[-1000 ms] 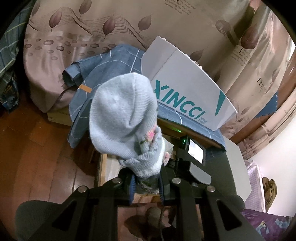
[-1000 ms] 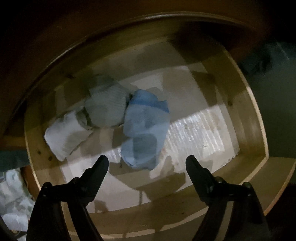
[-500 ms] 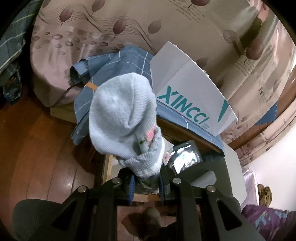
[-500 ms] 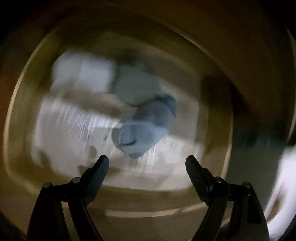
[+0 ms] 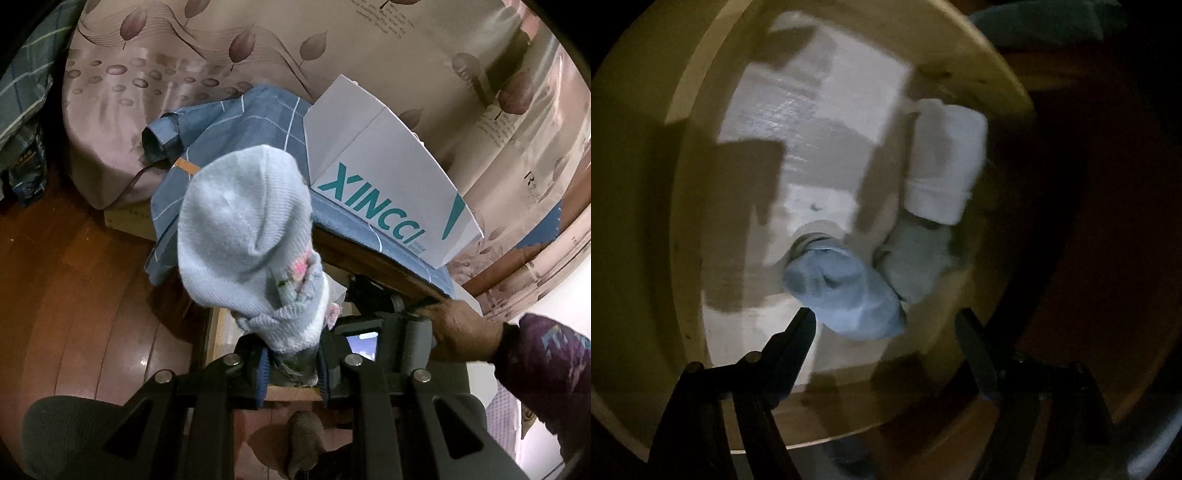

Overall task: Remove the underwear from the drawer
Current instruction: 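Hold the floral sock up with the left gripper while the right gripper grasps a blue sock in the drawer, then carry the floral sock toward the box with the left gripper while the right gripper lifts the blue sock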

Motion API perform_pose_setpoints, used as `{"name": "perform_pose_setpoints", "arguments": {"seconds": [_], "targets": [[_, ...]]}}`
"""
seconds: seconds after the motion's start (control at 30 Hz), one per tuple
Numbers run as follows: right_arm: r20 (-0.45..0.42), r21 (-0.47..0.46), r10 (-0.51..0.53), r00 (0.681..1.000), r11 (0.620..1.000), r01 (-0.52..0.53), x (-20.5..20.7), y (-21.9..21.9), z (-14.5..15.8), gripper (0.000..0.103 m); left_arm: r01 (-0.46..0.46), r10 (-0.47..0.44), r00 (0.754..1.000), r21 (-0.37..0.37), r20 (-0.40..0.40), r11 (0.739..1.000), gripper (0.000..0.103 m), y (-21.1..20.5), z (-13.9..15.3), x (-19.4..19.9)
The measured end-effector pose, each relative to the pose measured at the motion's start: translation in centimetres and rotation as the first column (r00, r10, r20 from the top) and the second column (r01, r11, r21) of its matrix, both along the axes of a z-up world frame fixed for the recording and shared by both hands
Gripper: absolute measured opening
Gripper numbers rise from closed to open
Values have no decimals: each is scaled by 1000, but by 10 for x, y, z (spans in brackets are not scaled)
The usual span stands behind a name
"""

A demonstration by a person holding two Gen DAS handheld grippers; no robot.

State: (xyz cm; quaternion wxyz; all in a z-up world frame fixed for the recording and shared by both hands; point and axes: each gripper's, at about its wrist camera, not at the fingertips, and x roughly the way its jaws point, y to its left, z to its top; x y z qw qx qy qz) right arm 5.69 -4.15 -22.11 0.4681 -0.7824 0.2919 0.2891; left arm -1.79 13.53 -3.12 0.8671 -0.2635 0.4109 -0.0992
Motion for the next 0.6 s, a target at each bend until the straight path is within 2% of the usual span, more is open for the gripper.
{"name": "perform_pose_setpoints", "arguments": {"seconds": [0.03, 0.1, 0.13, 0.2, 0.27, 0.3, 0.33, 0.4, 0.43, 0.53, 0.6], "targets": [[-3, 2, 23, 1000, 1000, -23, 1, 1, -1, 75, 1, -1, 1000, 2, -2, 1000, 21, -1, 0, 1], [-71, 25, 12, 997, 1000, -11, 4, 6, -3, 77, 5, -5, 1000, 8, -11, 1000, 21, -4, -2, 3], [-100, 44, 5, 995, 999, -1, 4, 10, -4, 81, 6, -6, 1000, 8, -15, 1000, 21, -4, -2, 5], [-87, 60, 9, 996, 998, -4, 9, 14, -10, 88, 10, -9, 1000, 5, -24, 1000, 21, -5, -5, 7], [-140, 32, -55, 989, 998, 60, 14, 13, -26, 89, 13, -12, 999, 6, -33, 1000, 21, -5, -6, 9], [-146, 35, -45, 988, 998, 51, 12, 11, -31, 88, 13, -13, 999, 5, -34, 1000, 21, -5, -7, 10], [-147, 64, -34, 989, 997, 43, 13, 11, -28, 92, 13, -13, 999, 4, -36, 1000, 21, -5, -7, 11], [-190, 80, -114, 975, 988, 131, 28, 8, -25, 94, 13, -13, 999, 3, -39, 1000, 21, -6, -9, 13], [-212, 87, -143, 967, 983, 164, 32, 12, -22, 89, 13, -13, 999, 2, -42, 1000, 21, -6, -9, 13], [-287, 94, -151, 946, 978, 184, 33, 7, -15, 58, 17, -17, 999, 8, -43, 1000, 21, -8, -10, 14], [-291, 98, -211, 933, 964, 248, 41, 4, -13, 50, 23, -22, 999, 17, -43, 1000, 21, -10, -10, 14]]}}
